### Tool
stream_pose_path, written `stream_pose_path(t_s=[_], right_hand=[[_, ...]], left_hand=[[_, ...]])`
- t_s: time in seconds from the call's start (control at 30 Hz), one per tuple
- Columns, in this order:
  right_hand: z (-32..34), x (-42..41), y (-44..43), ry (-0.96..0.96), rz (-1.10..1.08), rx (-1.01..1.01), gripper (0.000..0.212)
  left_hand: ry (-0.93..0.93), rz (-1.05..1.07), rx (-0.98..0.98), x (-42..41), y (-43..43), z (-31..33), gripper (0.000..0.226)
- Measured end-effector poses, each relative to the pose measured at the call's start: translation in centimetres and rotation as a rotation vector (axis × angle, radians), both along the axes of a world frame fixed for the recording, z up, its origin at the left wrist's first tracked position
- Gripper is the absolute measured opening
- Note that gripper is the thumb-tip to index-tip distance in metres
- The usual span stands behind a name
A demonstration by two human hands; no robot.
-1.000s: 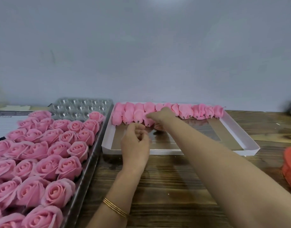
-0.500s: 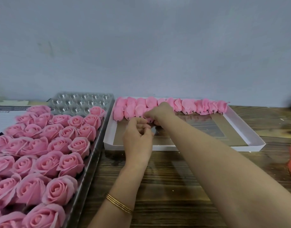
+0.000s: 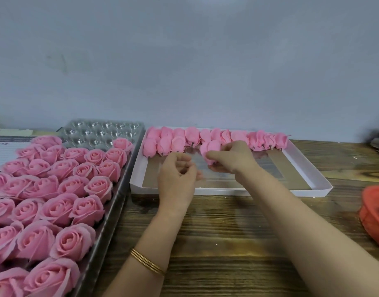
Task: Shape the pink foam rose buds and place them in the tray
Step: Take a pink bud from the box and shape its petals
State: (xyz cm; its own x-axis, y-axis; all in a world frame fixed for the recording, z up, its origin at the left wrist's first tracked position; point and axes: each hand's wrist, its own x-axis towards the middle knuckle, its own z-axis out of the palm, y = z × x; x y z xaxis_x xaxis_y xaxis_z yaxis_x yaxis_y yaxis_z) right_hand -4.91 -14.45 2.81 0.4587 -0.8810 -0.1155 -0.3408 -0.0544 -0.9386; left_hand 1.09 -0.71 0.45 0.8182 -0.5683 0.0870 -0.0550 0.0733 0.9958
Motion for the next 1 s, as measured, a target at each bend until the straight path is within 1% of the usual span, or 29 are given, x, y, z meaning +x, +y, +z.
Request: stream_pose_path(t_s=[0.07, 0.1, 0.17, 0.23, 0.27, 0.37, 0.47, 0.53, 0.63, 0.73, 0.8, 0.93, 1.0], right_hand=[[0.5, -1.9, 1.3, -0.075, -0.002, 0.009, 0.019], [0.7, -3.0, 1.9, -0.128, 0.004, 0.018, 0.019], [0.9, -4.9, 3.4, -0.196, 0.011, 0.016, 0.018], [0.7, -6.6, 4.7, -0.216, 0.017, -0.010, 0.021], [0.5, -7.4, 5.3, -0.226, 0.020, -0.028, 0.021], [0.0, -9.1, 7.1, -0.236, 0.039, -0.076, 0.021], [-0.8, -9.8, 8.4, -0.271, 0.108, -0.102, 0.017], [-1.4, -9.8, 8.9, -0.299, 0.151, -0.104, 0.019], [-2.1, -9.9, 9.4, -0.312, 0.186, -0.138, 0.032], [-2.7, -10.1, 9.9, -0.306, 0.157, -0.140, 0.052], [-3.1, -10.2, 9.9, -0.298, 0.147, -0.131, 0.064], [-3.3, -10.5, 10.2, -0.284, 0.152, -0.117, 0.074], [-3.4, -10.5, 10.2, -0.290, 0.141, -0.094, 0.076]], left_hand=[[0.120, -0.062, -0.035, -0.6, 0.1, 0.7, 0.017], [0.186, -0.105, -0.050, -0.9, 0.2, 1.1, 0.021], [0.302, -0.197, -0.057, -1.7, 0.2, 1.9, 0.038], [0.381, -0.303, -0.032, -2.6, 0.5, 2.5, 0.057], [0.407, -0.373, -0.010, -3.1, 0.7, 2.7, 0.061], [0.455, -0.534, 0.026, -4.6, 1.3, 2.5, 0.050], [0.588, -0.599, -0.055, -5.5, 2.0, 1.6, 0.056], [0.653, -0.642, -0.117, -5.7, 2.4, 1.1, 0.052], [0.624, -0.644, -0.122, -5.7, 2.8, 0.5, 0.043], [0.583, -0.662, -0.123, -5.6, 3.0, -0.1, 0.044], [0.549, -0.678, -0.116, -5.6, 3.1, -0.3, 0.041], [0.527, -0.644, -0.111, -6.1, 3.1, -0.6, 0.024], [0.535, -0.608, -0.131, -6.3, 3.1, -0.7, 0.020]])
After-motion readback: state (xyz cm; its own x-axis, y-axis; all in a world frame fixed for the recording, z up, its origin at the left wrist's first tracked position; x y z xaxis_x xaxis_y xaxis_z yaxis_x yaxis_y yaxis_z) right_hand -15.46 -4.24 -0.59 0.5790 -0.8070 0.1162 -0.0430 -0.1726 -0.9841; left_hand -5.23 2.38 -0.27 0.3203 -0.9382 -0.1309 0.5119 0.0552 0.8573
